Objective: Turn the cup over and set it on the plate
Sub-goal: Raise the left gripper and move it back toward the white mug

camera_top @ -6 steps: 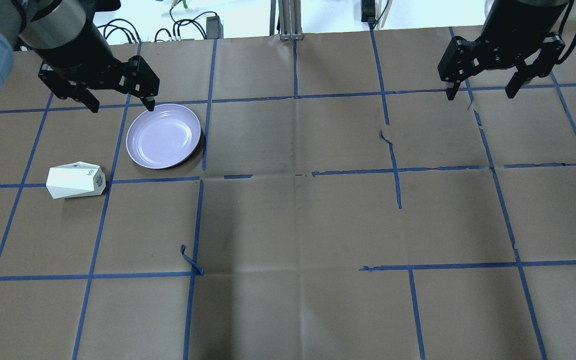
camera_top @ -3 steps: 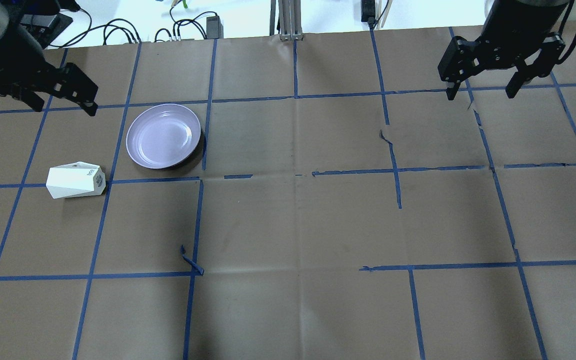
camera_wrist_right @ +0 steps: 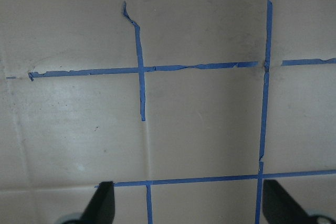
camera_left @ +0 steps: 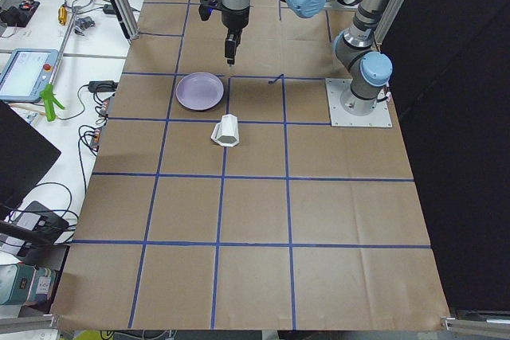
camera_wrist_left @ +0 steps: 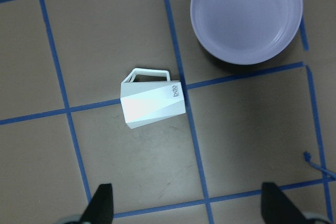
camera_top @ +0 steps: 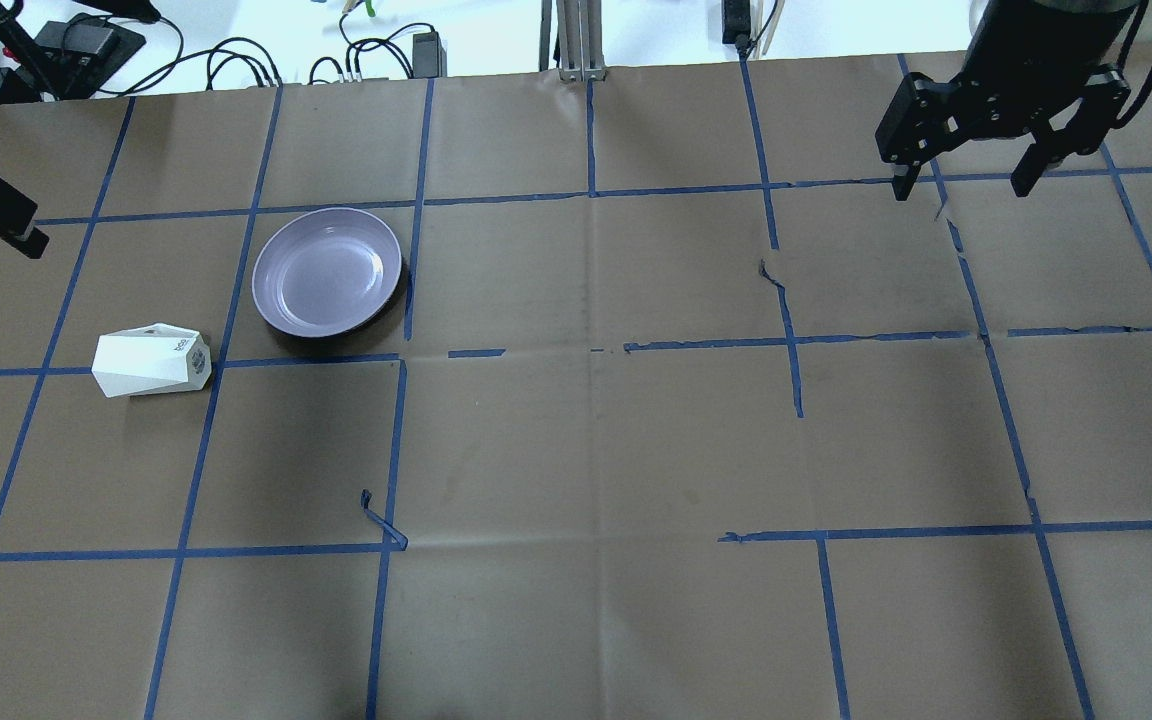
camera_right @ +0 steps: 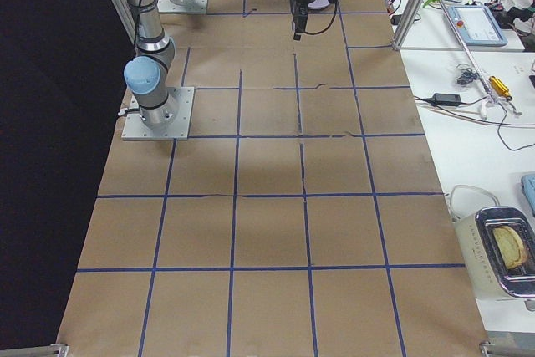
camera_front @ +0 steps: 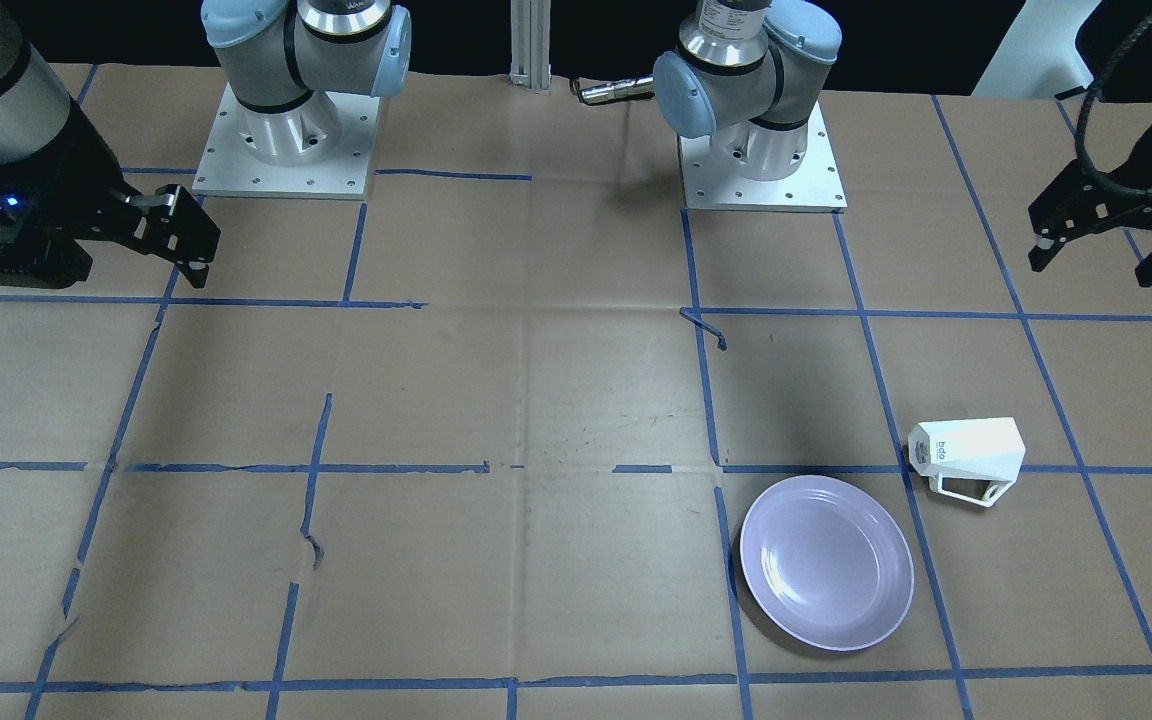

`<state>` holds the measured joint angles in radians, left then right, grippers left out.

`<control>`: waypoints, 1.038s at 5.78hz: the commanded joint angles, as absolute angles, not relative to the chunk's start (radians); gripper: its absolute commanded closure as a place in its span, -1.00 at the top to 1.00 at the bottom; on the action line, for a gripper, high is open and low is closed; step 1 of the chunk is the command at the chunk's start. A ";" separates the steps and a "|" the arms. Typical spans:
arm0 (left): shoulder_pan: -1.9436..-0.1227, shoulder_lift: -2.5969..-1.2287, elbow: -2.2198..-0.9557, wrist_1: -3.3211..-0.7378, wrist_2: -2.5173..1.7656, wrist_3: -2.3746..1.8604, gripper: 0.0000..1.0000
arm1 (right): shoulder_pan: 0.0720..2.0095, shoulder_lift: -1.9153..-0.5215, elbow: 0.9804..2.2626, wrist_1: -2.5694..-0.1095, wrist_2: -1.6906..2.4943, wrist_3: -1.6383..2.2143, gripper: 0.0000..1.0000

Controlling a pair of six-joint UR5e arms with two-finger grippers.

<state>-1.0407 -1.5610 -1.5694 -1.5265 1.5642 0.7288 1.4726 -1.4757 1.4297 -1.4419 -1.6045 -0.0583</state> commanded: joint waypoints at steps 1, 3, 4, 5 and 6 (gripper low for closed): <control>-0.892 -1.594 -1.569 -1.528 1.479 0.843 0.97 | 1.473 -1.476 1.430 -1.442 -1.605 -0.058 1.00; -0.810 -1.739 -1.534 -1.514 1.421 0.938 0.97 | 1.473 -1.476 1.430 -1.442 -1.605 -0.058 1.00; -0.764 -1.805 -1.534 -1.522 1.332 0.943 0.97 | 1.473 -1.476 1.430 -1.442 -1.605 -0.058 1.00; -0.749 -1.856 -1.532 -1.520 1.306 0.951 0.97 | 1.473 -1.476 1.430 -1.442 -1.605 -0.058 1.00; -0.744 -1.921 -1.519 -1.520 1.266 0.951 0.97 | 1.473 -1.476 1.430 -1.443 -1.605 -0.058 1.00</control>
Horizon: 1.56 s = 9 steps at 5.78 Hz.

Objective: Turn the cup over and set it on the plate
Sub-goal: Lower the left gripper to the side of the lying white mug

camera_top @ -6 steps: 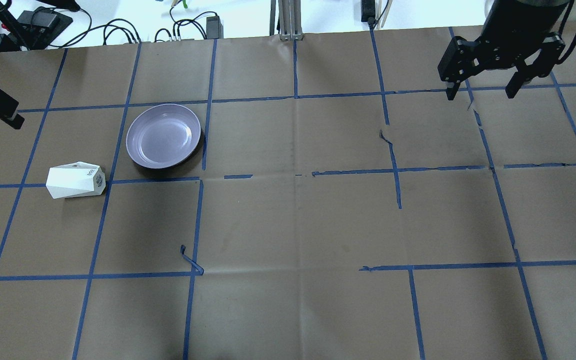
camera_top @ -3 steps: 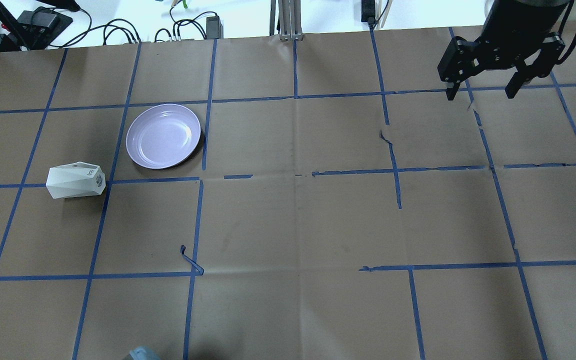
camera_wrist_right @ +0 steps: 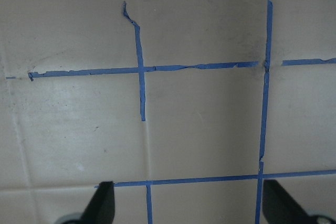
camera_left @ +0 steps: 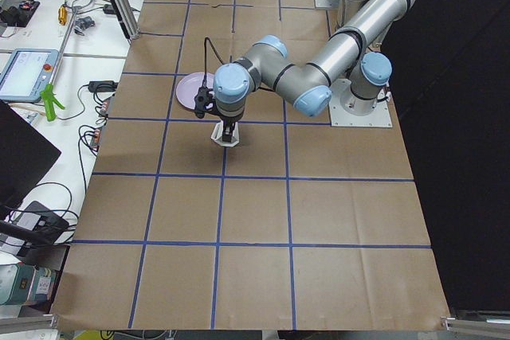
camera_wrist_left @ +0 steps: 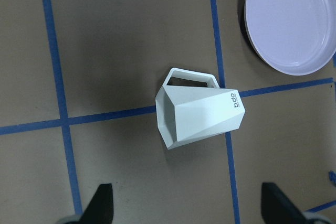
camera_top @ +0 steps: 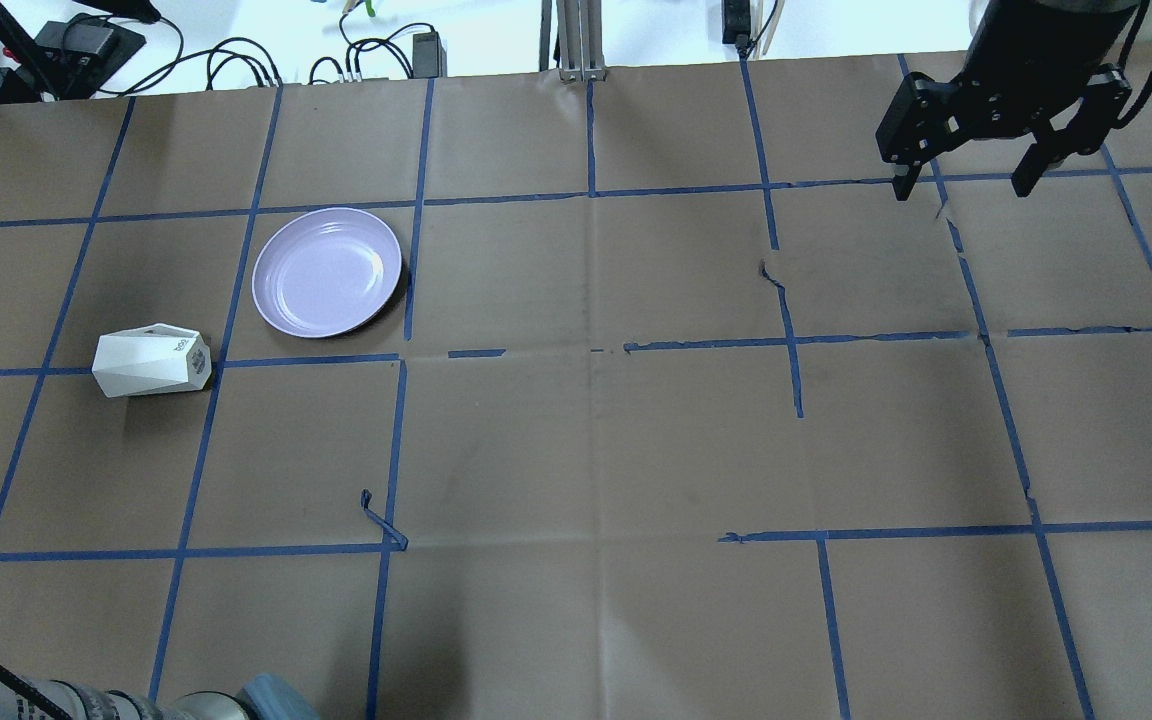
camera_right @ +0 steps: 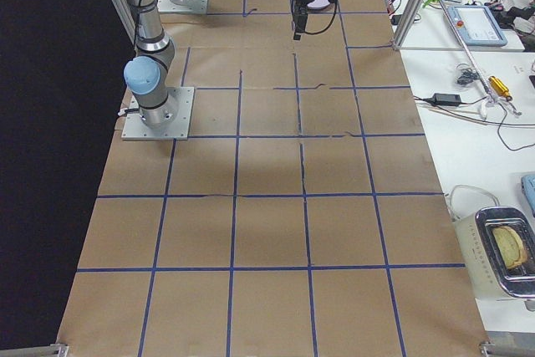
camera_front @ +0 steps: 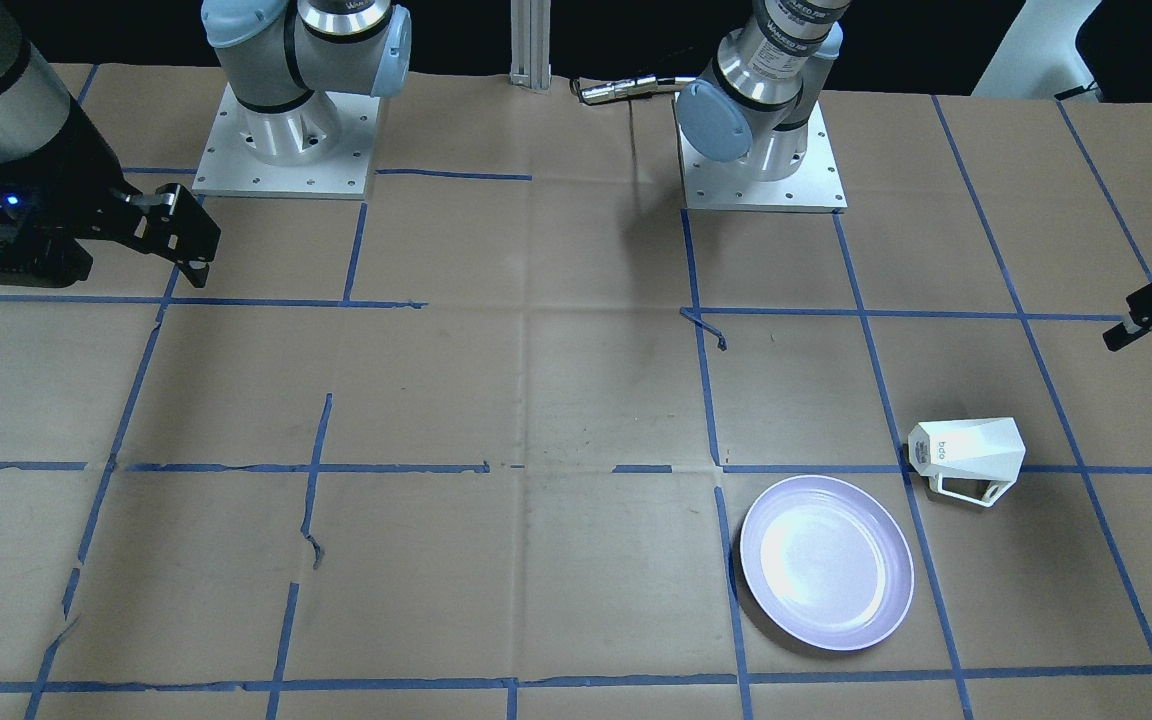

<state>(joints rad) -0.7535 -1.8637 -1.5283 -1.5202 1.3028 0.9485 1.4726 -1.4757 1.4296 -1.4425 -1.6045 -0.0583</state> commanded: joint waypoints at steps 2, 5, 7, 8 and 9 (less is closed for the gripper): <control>-0.744 -2.053 -1.461 -1.538 1.179 0.953 0.97 | 1.473 -1.476 1.430 -1.442 -1.605 -0.058 1.00; -0.718 -2.167 -1.460 -1.601 1.108 0.989 0.97 | 1.473 -1.476 1.430 -1.442 -1.605 -0.058 1.00; -0.707 -2.216 -1.468 -1.725 1.036 1.034 0.97 | 1.473 -1.476 1.430 -1.442 -1.605 -0.058 1.00; -0.712 -2.220 -1.471 -1.765 1.013 1.045 0.96 | 1.473 -1.476 1.430 -1.442 -1.605 -0.058 1.00; -0.722 -2.220 -1.473 -1.767 0.999 1.051 0.76 | 1.473 -1.476 1.430 -1.442 -1.605 -0.058 1.00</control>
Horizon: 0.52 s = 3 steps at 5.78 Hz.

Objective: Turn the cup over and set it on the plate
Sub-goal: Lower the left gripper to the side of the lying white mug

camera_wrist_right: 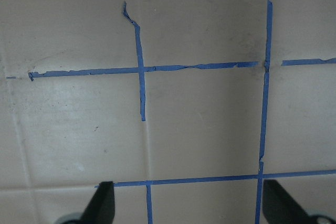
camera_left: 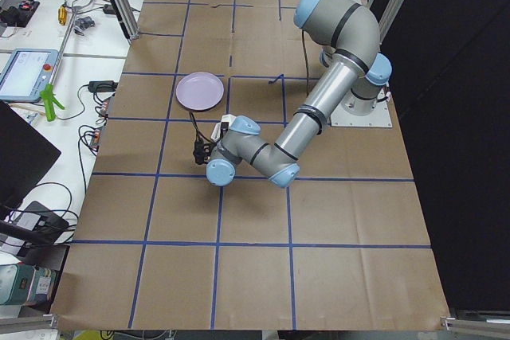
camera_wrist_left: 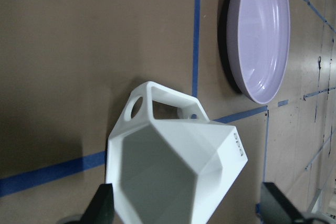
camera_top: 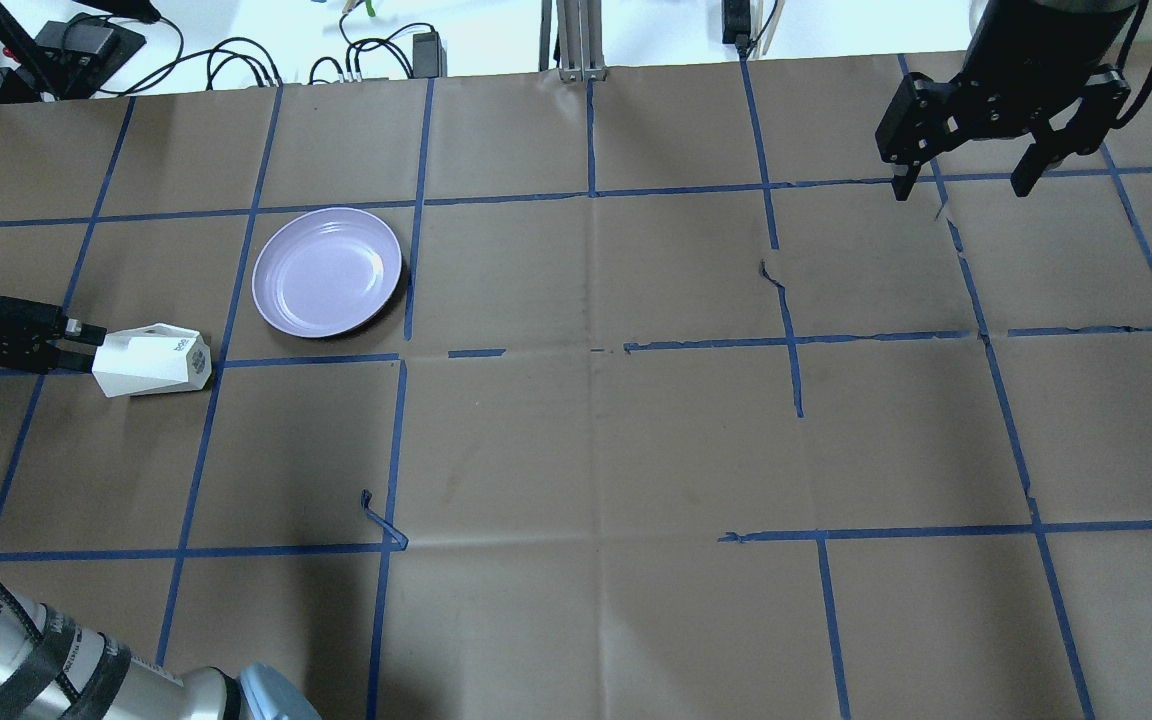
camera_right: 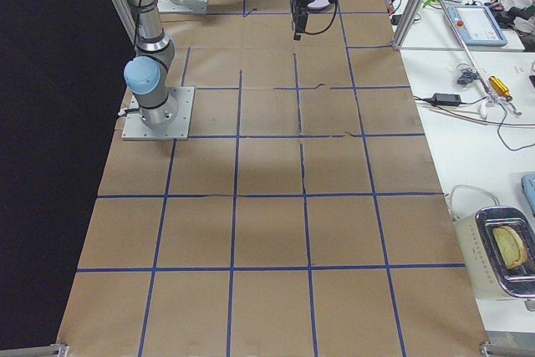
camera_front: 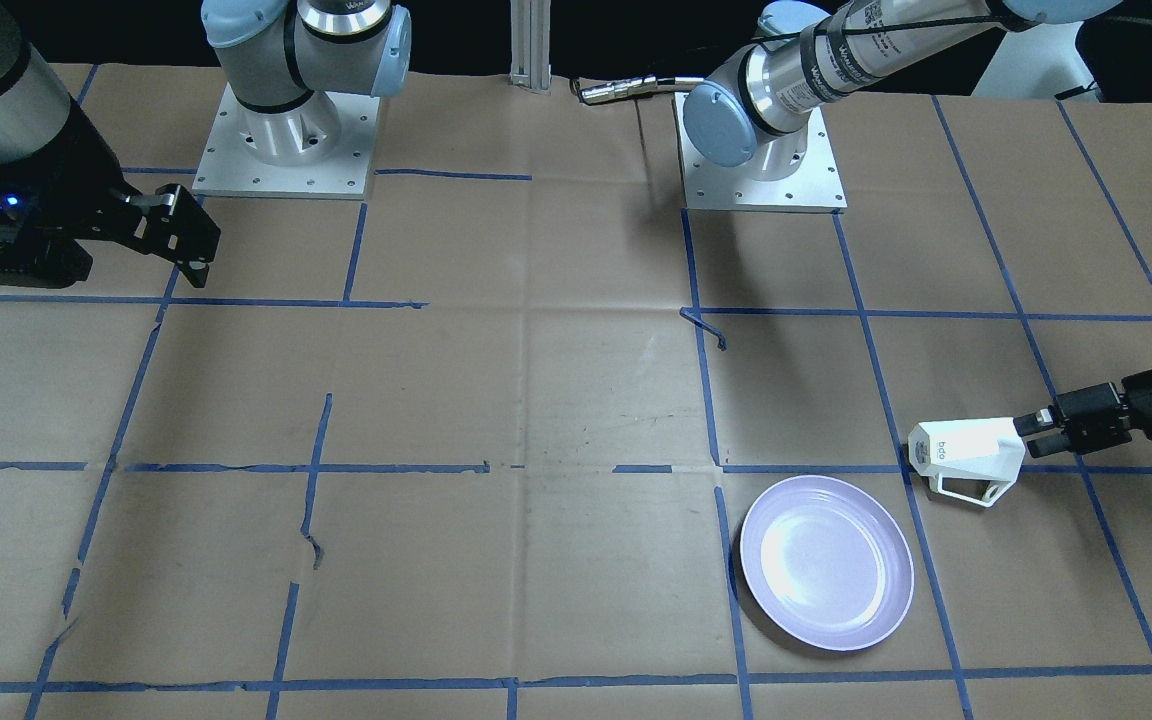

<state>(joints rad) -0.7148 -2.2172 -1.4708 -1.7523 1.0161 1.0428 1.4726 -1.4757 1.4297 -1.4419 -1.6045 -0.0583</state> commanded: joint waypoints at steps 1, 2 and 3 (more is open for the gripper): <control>-0.741 -2.220 -1.479 -1.773 0.993 1.074 0.23 | 1.473 -1.476 1.430 -1.442 -1.605 -0.058 1.00; -0.745 -2.217 -1.480 -1.773 0.992 1.086 -0.24 | 1.473 -1.476 1.430 -1.442 -1.605 -0.058 1.00; -0.746 -2.211 -1.479 -1.782 0.991 1.086 -0.71 | 1.473 -1.476 1.430 -1.442 -1.605 -0.058 1.00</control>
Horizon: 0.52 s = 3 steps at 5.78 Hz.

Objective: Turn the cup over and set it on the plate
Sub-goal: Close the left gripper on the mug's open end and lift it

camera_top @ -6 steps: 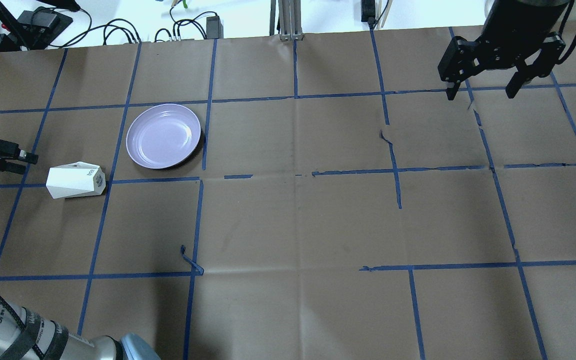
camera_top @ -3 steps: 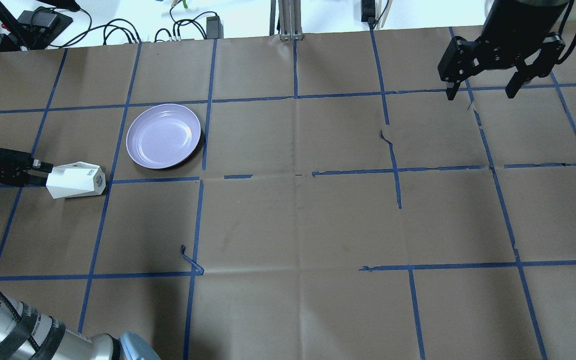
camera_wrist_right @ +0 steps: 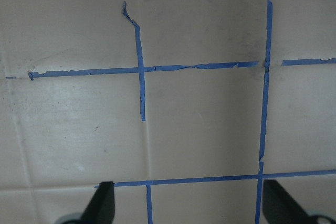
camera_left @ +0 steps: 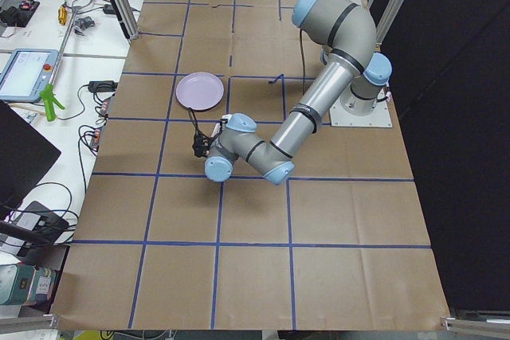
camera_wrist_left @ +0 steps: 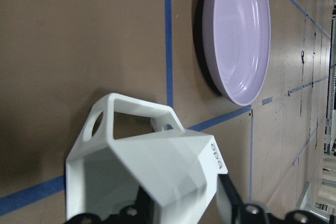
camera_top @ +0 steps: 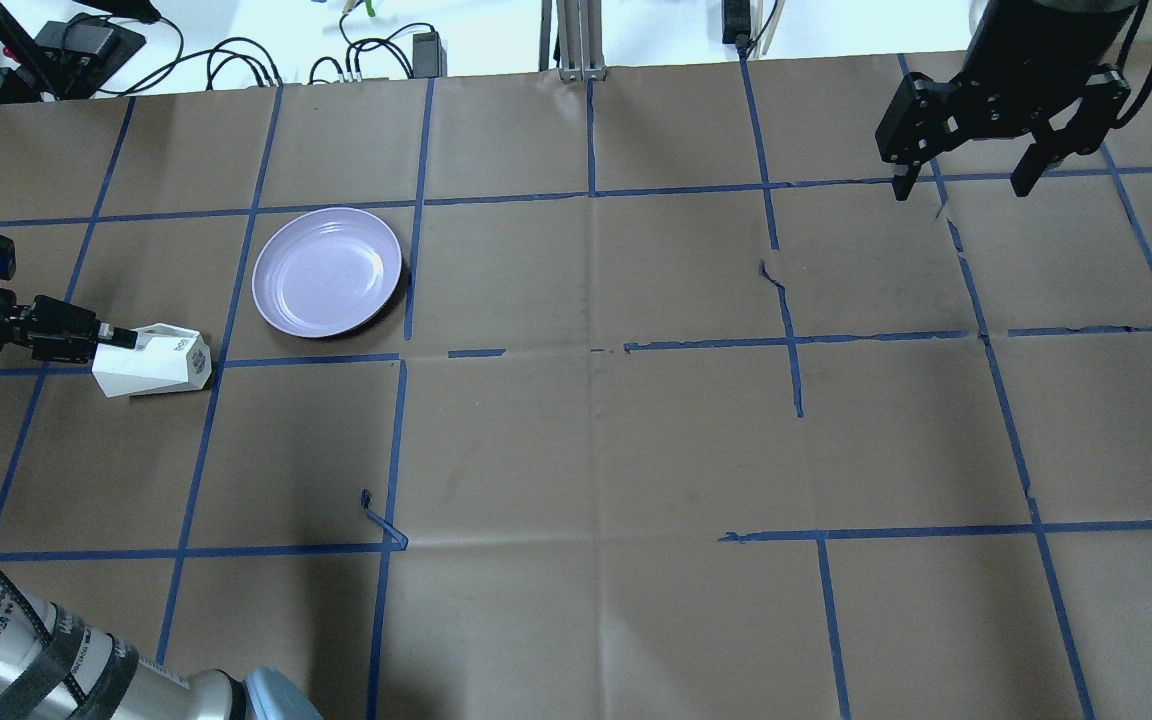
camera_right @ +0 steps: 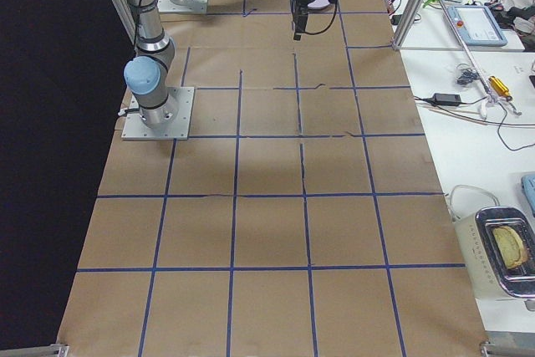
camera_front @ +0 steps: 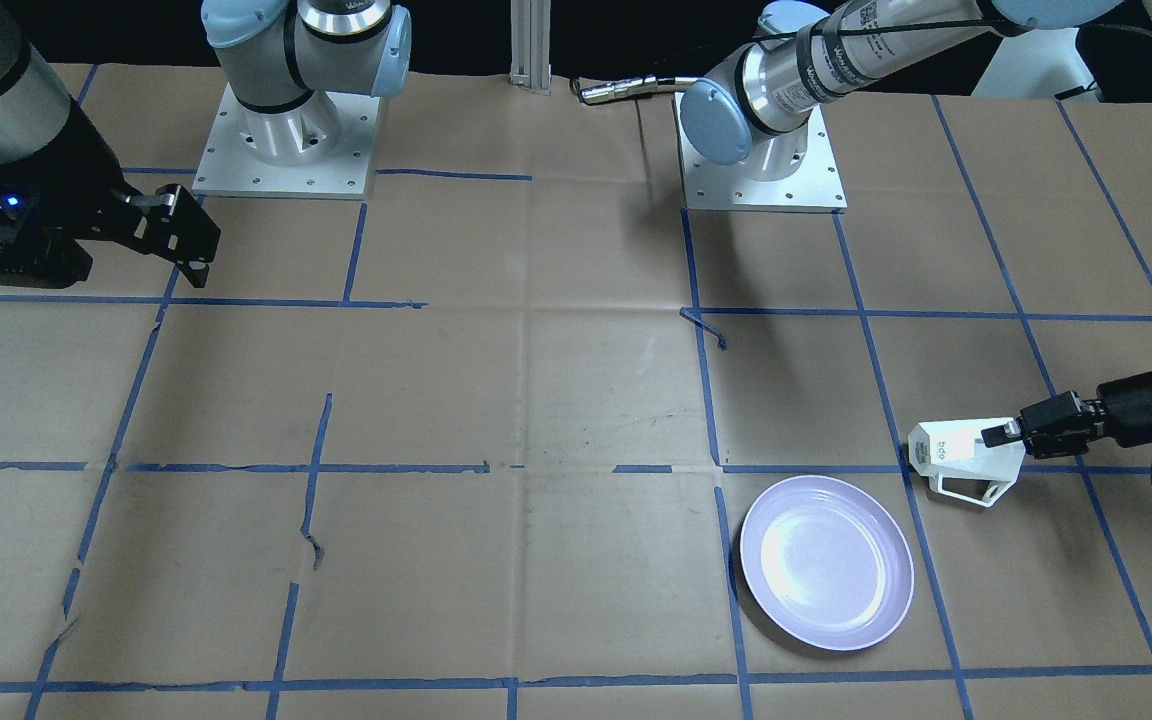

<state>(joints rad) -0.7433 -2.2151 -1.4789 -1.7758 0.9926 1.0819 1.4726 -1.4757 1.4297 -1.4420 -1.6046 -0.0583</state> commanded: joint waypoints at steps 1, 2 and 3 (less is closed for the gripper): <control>-0.758 -2.191 -1.473 -1.789 0.991 1.083 -0.99 | 1.473 -1.476 1.430 -1.442 -1.605 -0.058 1.00; -0.773 -2.145 -1.462 -1.798 0.983 1.060 -1.00 | 1.473 -1.476 1.430 -1.442 -1.605 -0.058 1.00; -0.803 -2.085 -1.462 -1.796 0.970 0.986 -1.00 | 1.473 -1.476 1.430 -1.442 -1.605 -0.058 1.00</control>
<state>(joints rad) -0.7793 -2.1354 -1.4645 -1.7948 0.9803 1.0397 1.4726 -1.4757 1.4297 -1.4419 -1.6045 -0.0583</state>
